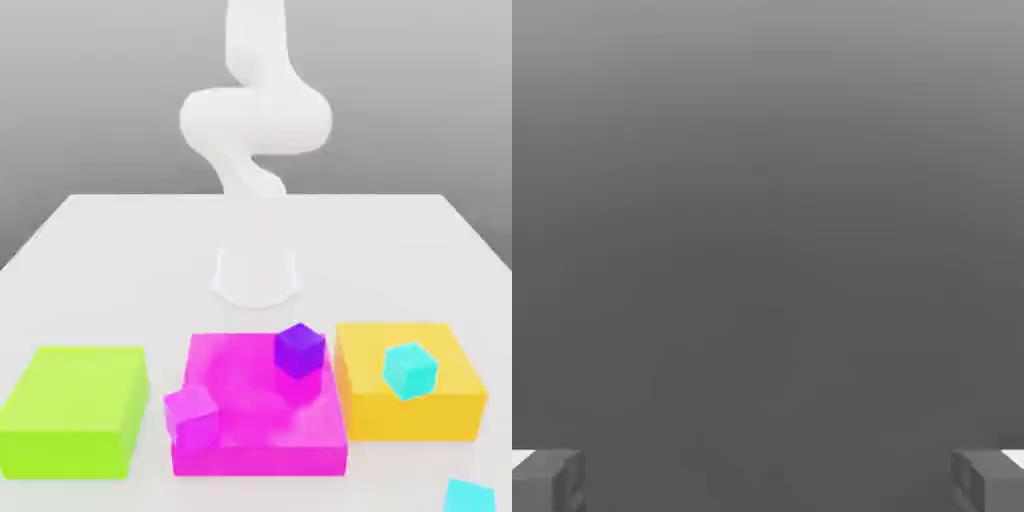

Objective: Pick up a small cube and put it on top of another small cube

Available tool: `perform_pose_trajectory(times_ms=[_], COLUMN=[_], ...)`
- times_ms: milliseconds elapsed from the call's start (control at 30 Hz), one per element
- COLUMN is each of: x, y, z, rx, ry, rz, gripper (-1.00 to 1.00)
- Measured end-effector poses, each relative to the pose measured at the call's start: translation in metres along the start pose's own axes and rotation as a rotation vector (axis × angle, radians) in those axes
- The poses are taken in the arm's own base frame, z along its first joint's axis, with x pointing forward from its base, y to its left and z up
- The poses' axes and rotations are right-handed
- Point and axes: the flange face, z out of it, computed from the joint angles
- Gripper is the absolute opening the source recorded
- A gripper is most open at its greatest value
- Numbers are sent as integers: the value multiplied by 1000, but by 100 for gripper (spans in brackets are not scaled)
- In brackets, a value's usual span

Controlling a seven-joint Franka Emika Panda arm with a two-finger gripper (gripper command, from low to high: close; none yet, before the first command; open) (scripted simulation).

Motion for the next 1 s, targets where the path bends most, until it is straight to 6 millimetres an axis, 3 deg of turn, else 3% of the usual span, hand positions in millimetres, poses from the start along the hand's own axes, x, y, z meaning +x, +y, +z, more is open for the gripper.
perform_pose_trajectory(times_ms=[200,433,667,1000], x=[-20,-72,-157,-290], y=[-26,-46,-52,-11], z=[103,218,322,448], rx=[-32,-64,-88,-136], ry=[-164,-340,-511,-736], rz=[-201,-436,-693,-1044], gripper=[0,0,0,0])
